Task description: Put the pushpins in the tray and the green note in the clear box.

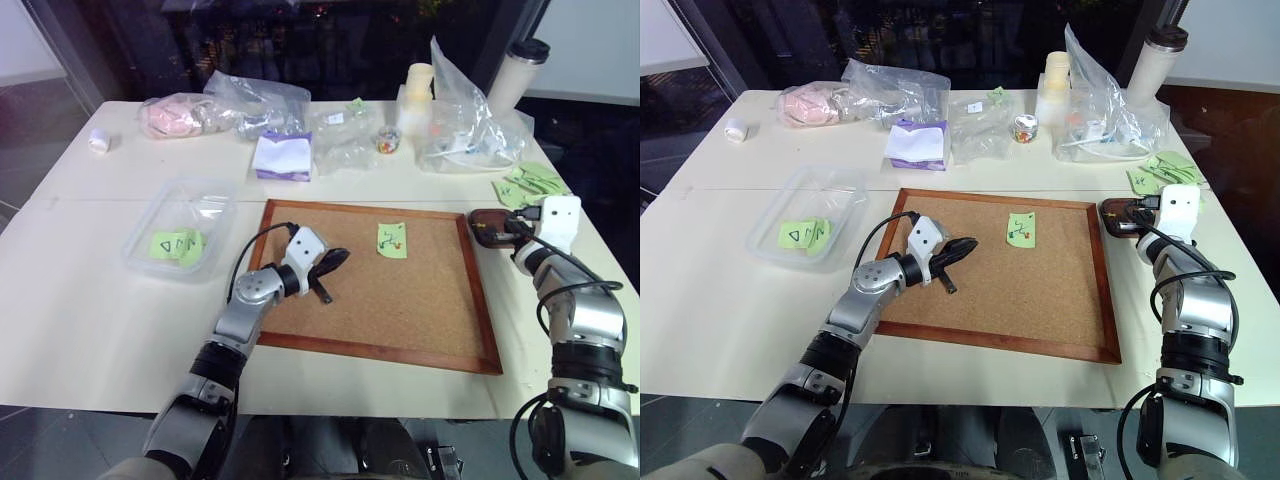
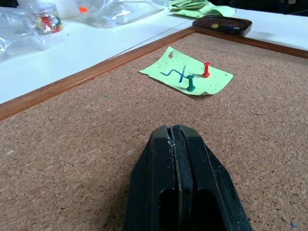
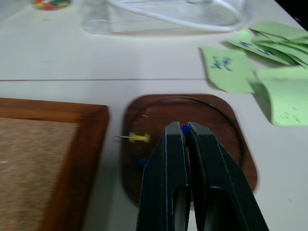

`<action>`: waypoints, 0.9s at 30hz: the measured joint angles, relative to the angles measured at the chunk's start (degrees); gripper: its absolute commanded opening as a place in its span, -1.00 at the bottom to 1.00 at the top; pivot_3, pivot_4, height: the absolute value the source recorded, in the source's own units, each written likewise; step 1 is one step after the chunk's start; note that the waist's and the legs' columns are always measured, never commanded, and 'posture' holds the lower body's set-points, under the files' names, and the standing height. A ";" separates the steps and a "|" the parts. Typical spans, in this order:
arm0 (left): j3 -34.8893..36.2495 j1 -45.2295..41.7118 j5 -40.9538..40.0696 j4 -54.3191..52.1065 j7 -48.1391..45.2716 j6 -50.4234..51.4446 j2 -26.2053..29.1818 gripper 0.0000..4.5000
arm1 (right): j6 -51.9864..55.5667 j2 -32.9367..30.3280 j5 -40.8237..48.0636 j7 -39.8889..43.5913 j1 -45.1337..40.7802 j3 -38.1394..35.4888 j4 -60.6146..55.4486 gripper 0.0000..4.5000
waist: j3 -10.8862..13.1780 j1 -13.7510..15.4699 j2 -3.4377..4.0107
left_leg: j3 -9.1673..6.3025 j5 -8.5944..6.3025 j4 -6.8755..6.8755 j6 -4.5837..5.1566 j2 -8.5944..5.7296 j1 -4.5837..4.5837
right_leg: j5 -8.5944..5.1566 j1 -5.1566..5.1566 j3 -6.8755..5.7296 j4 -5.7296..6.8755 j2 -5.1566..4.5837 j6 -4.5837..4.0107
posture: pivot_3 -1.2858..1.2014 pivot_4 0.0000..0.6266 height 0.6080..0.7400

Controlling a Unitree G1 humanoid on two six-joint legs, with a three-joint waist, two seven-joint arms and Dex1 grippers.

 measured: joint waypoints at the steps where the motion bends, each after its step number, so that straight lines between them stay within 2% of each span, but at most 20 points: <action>1: -0.01 0.03 0.05 -0.02 -0.03 0.00 -0.01 -1.00 | -0.45 0.00 -0.01 -0.02 -0.10 0.02 1.00 -0.95 | -0.02 0.00 0.03 | 0.00 0.00 0.00 0.00 0.00 0.00 | 0.00 0.00 0.00 0.00 0.00 0.00 | 0.03 -0.52 1.00; 4: -0.01 0.07 0.14 -0.01 -0.20 -0.03 -0.01 -1.00 | -1.68 0.00 0.00 -0.02 -0.27 0.06 3.33 -0.58 | -0.06 0.00 0.09 | 0.00 0.00 -0.02 0.00 0.00 0.00 | 0.00 0.00 0.01 -0.03 0.00 0.00 | 0.03 -0.52 1.00; 6: 0.00 0.06 0.22 0.05 -0.20 -0.07 -0.02 -1.00 | -1.87 0.00 0.05 0.03 -0.28 0.08 3.46 -0.16 | -0.08 0.00 0.14 | 0.00 0.00 -0.03 0.00 0.00 0.00 | 0.00 -0.01 0.01 -0.02 0.00 0.00 | 0.03 -0.52 1.00; 8: 0.00 0.06 0.37 0.07 -0.20 -0.10 -0.08 -1.00 | -1.98 0.00 0.40 0.06 -0.34 0.08 3.45 0.33 | -0.09 0.00 0.15 | 0.00 0.00 -0.03 0.00 0.00 0.00 | 0.00 0.00 0.01 -0.03 0.00 0.00 | 0.03 -0.52 1.00; 9: 0.00 0.06 0.40 0.07 -0.20 -0.12 -0.12 -1.00 | -1.99 0.00 0.52 0.09 -0.35 0.09 3.45 0.47 | -0.09 0.03 0.14 | 0.00 0.00 -0.03 0.00 0.00 0.00 | 0.00 0.00 0.01 -0.03 0.00 0.00 | 0.03 -0.52 1.00; 11: 0.00 0.05 0.44 0.10 -0.20 -0.16 -0.15 -1.00 | -1.99 0.00 0.64 0.18 -0.35 0.10 3.44 0.91 | -0.09 0.04 0.15 | 0.00 0.00 -0.03 0.00 0.00 0.00 | 0.00 0.00 0.01 -0.04 0.00 0.00 | 0.03 -0.52 1.00; 12: 0.01 0.05 0.45 0.12 -0.19 -0.17 -0.15 -1.00 | -1.99 -0.01 0.70 0.22 -0.36 0.11 3.43 0.96 | -0.09 0.04 0.14 | 0.00 0.00 -0.03 0.00 0.00 0.00 | 0.00 0.00 0.01 -0.04 0.00 0.00 | 0.03 -0.52 1.00; 20: 0.06 0.06 0.54 0.32 -0.10 -0.36 -0.35 -1.00 | -0.94 -0.06 1.54 2.18 -0.33 0.59 0.28 0.96 | -0.11 0.10 0.18 | -0.01 0.00 -0.03 0.00 0.00 0.00 | 0.00 0.00 0.01 -0.04 0.00 0.00 | 0.03 -0.52 1.00; 27: 0.07 0.09 0.57 0.46 0.21 -0.48 -0.54 -1.00 | 7.37 0.22 8.30 10.84 5.64 6.39 -18.60 0.96 | -0.13 0.21 0.18 | -0.07 -0.01 -0.03 0.02 0.00 -0.01 | 0.00 0.02 -0.01 -0.06 0.00 0.00 | 0.03 -0.52 1.00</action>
